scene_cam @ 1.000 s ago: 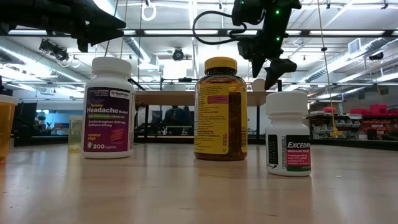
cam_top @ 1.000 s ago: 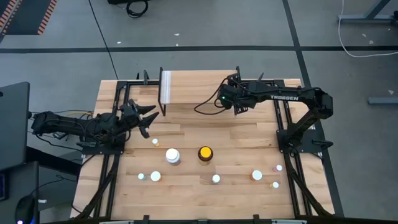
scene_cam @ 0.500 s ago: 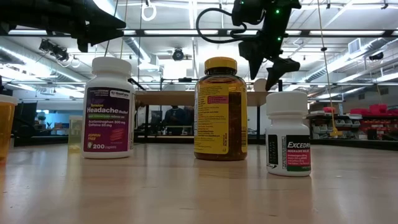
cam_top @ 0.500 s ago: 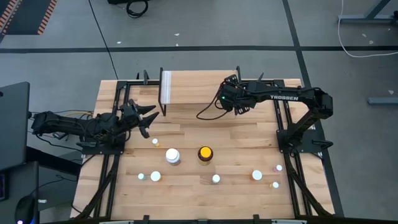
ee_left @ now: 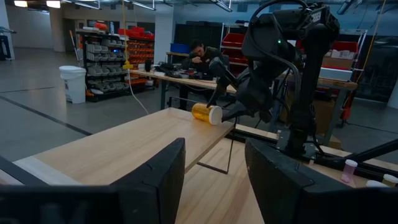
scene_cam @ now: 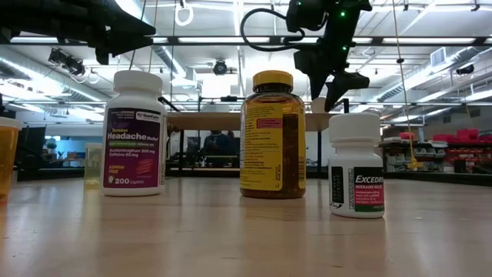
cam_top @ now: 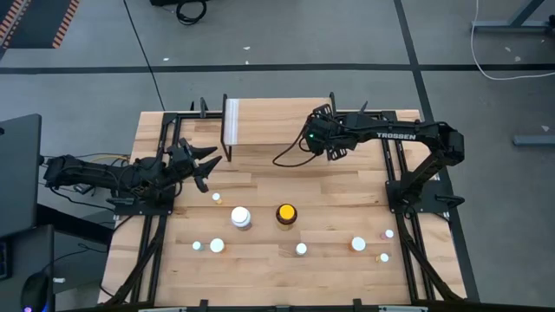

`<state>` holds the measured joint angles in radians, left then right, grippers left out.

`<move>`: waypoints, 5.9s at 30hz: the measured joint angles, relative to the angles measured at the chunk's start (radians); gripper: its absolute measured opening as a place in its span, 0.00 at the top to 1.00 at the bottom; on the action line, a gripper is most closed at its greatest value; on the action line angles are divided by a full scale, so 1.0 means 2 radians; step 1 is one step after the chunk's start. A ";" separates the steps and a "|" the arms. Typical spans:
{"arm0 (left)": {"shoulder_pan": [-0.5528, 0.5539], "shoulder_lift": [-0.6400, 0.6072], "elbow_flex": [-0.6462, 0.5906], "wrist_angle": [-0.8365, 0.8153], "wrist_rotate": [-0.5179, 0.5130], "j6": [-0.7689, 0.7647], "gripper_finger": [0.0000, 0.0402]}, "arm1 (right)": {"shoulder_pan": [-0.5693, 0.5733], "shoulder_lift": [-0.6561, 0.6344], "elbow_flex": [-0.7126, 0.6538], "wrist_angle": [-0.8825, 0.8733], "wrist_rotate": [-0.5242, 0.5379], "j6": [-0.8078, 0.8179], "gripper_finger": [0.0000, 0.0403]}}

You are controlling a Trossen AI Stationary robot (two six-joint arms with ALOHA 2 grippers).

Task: Pick and place medicine bottles onto shelf by color
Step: Put the top small orange medicine bottle on the shelf

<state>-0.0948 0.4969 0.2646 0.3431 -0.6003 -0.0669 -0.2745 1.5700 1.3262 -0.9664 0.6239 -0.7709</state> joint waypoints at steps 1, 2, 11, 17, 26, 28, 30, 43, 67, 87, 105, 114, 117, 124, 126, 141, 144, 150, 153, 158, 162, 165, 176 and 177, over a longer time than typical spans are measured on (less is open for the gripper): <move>0.000 0.000 0.000 0.000 0.000 0.000 0.57 | 0.000 0.000 0.000 0.000 0.000 0.000 0.42; 0.000 0.000 0.000 0.000 0.000 0.000 0.57 | 0.000 0.000 0.000 0.000 0.000 0.000 0.44; 0.000 0.000 0.000 0.000 0.000 0.000 0.56 | 0.000 0.000 0.000 0.003 0.003 0.000 0.52; 0.000 0.000 0.000 0.000 0.000 0.000 0.57 | 0.000 0.000 0.000 0.007 0.020 0.000 0.56; 0.000 0.000 0.000 0.000 0.000 0.000 0.56 | 0.000 0.000 0.000 0.006 0.027 0.001 0.61; 0.000 0.000 0.000 0.000 0.000 0.000 0.57 | 0.000 0.000 0.000 0.006 0.028 0.005 0.61; 0.000 0.000 0.000 0.000 0.000 0.000 0.57 | 0.000 0.000 0.000 0.006 0.028 0.011 0.59; 0.000 0.000 0.000 0.000 0.000 0.000 0.57 | 0.002 0.000 0.000 0.021 0.009 0.052 0.62; 0.000 0.000 0.000 0.000 0.000 0.000 0.56 | -0.073 0.004 0.153 -0.064 -0.084 0.055 0.46; 0.000 0.000 0.000 0.000 0.000 0.001 0.56 | -0.064 0.091 0.120 -0.080 0.005 -0.009 0.40; 0.000 0.000 0.000 0.000 0.000 0.000 0.56 | -0.094 0.074 0.120 -0.029 -0.077 0.020 0.40; 0.000 0.000 0.000 0.000 0.000 0.001 0.57 | -0.097 0.074 0.120 -0.023 -0.108 0.023 0.40; 0.000 0.000 0.000 0.000 0.000 0.000 0.56 | -0.097 0.074 0.120 -0.019 -0.127 0.030 0.40; 0.000 0.000 0.000 0.000 0.000 0.000 0.56 | -0.099 0.074 0.120 -0.009 -0.130 0.028 0.41; 0.000 0.000 0.000 0.000 0.000 0.000 0.57 | -0.102 0.074 0.120 -0.006 -0.130 0.028 0.41; 0.000 0.000 0.000 0.000 0.000 0.001 0.56 | -0.123 0.074 0.120 0.011 -0.163 0.018 0.41; 0.000 0.000 0.000 0.000 0.000 0.001 0.56 | -0.123 0.074 0.120 0.015 -0.172 0.018 0.41; 0.000 0.000 0.000 0.000 0.000 0.000 0.57 | -0.124 0.074 0.120 0.016 -0.178 0.018 0.41; 0.000 0.000 0.000 0.000 0.000 0.000 0.56 | -0.125 0.074 0.120 0.016 -0.178 0.018 0.41; 0.000 0.000 0.000 0.000 0.000 0.000 0.56 | -0.130 0.074 0.120 0.018 -0.182 0.025 0.41; 0.000 0.000 0.000 0.000 0.000 0.000 0.57 | -0.134 0.074 0.120 0.028 -0.200 0.034 0.43; 0.000 0.000 0.000 0.000 0.000 0.000 0.57 | -0.133 0.074 0.120 0.034 -0.211 0.034 0.47; 0.000 0.000 0.000 0.000 0.000 0.000 0.56 | -0.133 0.073 0.120 0.038 -0.208 0.034 0.57; 0.000 0.000 0.000 0.000 0.000 0.000 0.56 | -0.133 0.073 0.120 0.039 -0.208 0.034 0.57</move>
<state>-0.0948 0.4969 0.2646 0.3435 -0.6004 -0.0661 -0.5411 1.7157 1.5661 -0.8891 0.2086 -0.7021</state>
